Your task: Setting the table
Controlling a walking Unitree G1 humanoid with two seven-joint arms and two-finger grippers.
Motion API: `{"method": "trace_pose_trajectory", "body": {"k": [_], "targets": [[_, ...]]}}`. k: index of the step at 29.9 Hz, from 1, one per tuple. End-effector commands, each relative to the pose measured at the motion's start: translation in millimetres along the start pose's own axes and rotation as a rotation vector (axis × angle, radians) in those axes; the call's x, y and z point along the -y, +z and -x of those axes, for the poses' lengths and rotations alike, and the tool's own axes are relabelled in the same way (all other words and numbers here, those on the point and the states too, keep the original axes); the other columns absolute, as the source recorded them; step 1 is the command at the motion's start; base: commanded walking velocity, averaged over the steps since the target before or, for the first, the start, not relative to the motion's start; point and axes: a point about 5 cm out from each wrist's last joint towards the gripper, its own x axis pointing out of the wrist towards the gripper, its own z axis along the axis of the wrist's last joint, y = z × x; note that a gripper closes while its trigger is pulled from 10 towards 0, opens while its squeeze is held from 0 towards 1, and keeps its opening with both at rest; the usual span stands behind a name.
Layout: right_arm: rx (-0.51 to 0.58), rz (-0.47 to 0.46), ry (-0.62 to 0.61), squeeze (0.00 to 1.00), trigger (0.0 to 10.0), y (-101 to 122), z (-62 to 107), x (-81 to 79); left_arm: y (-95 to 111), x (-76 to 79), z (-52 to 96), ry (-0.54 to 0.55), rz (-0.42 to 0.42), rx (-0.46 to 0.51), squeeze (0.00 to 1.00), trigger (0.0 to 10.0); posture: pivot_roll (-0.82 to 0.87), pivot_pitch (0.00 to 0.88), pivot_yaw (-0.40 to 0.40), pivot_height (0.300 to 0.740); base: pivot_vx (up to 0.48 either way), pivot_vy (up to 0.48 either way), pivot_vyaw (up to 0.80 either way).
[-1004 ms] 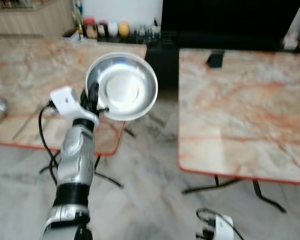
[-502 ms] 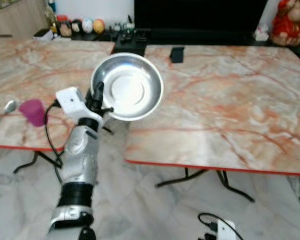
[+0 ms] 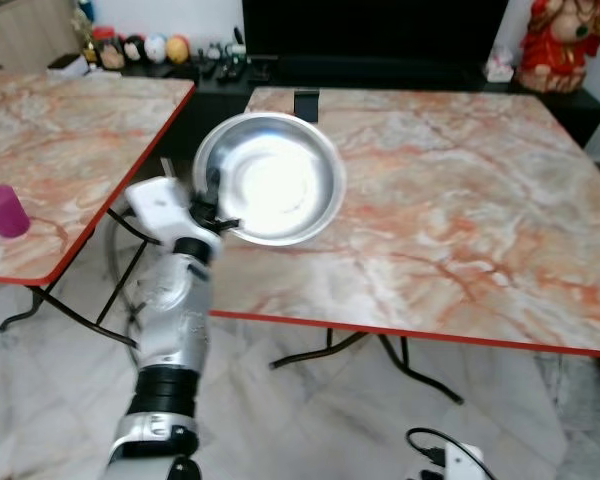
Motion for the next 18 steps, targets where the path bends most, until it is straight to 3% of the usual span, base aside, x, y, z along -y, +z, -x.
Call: {"method": "trace_pose_trajectory", "body": {"k": [1,14,18], "targets": [[-0.021,-0.024,0.016,0.00,10.0,-6.1,0.3,-8.4,6.6,-9.0,1.0,0.026,-0.005,0.021,0.00,10.0,0.01,0.000,-0.008,0.736,0.000,-0.446,0.00],[-0.023,-0.027,0.012,0.00,10.0,-8.1,1.3,-5.9,3.3,-8.7,2.7,0.014,-0.010,-0.003,0.00,10.0,0.01,0.000,-0.009,0.736,0.000,-0.442,0.00],[-0.025,-0.028,0.010,0.00,10.0,-9.9,1.9,-5.5,-2.2,-9.9,3.3,0.010,-0.042,-0.052,0.00,10.0,0.01,0.000,-0.008,0.736,0.000,-0.122,0.00]]}}
